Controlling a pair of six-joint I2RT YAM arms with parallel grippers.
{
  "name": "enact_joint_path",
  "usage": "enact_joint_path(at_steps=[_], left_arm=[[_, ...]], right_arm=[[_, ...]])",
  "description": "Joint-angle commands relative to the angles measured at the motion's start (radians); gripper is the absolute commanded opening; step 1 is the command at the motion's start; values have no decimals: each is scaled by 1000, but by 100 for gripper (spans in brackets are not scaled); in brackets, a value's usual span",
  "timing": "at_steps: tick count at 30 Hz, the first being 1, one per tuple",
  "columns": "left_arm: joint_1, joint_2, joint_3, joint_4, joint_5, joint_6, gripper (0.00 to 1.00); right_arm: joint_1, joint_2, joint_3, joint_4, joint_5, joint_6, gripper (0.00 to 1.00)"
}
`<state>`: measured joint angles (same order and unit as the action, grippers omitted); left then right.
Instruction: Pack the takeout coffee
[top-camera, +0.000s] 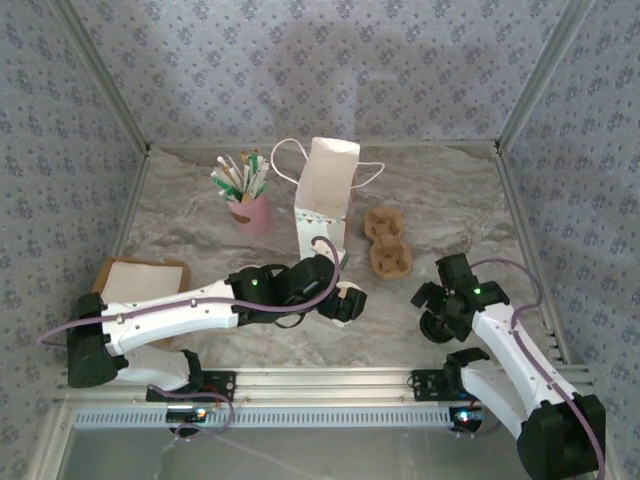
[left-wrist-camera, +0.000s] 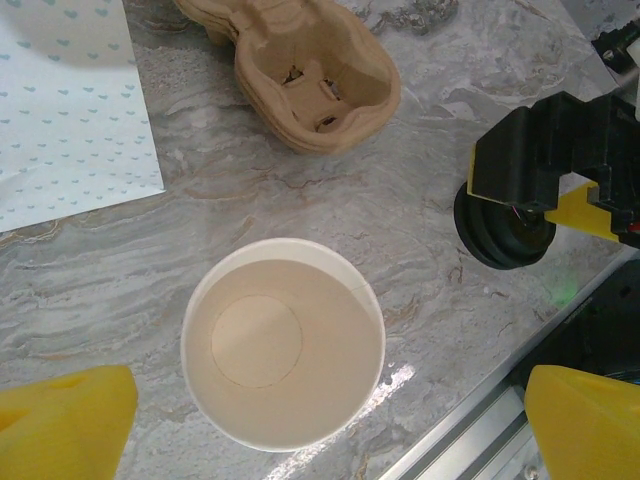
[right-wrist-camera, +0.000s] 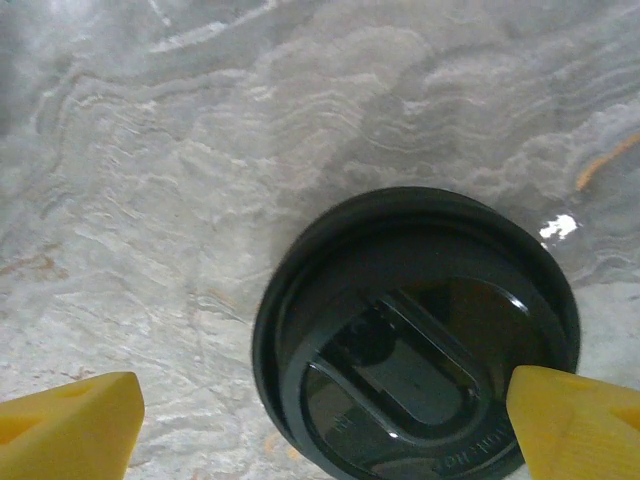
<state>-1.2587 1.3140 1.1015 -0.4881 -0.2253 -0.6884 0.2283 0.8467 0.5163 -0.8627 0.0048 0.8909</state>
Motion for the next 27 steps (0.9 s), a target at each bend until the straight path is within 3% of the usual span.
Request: enact_joint_path(at_steps=[1,10,16,22,27], left_arm=[[-7,-19,1,23,-16,13,99],[-5,-27,-15,31,-25,1,99],[-6,-21,-17,36,-33,0,99],[-3,-16,-17,37,-36,0,100],[1,-19,-19,39,-35,-5,99]], right_arm=[[-3,13,-14,63,-43,47,96],[57,56,9,157,-89,129,95],[139,79,60,115,-16,142,95],[171,66,102,-18,117,35,97],[137,9,51,27,72,-135,96]])
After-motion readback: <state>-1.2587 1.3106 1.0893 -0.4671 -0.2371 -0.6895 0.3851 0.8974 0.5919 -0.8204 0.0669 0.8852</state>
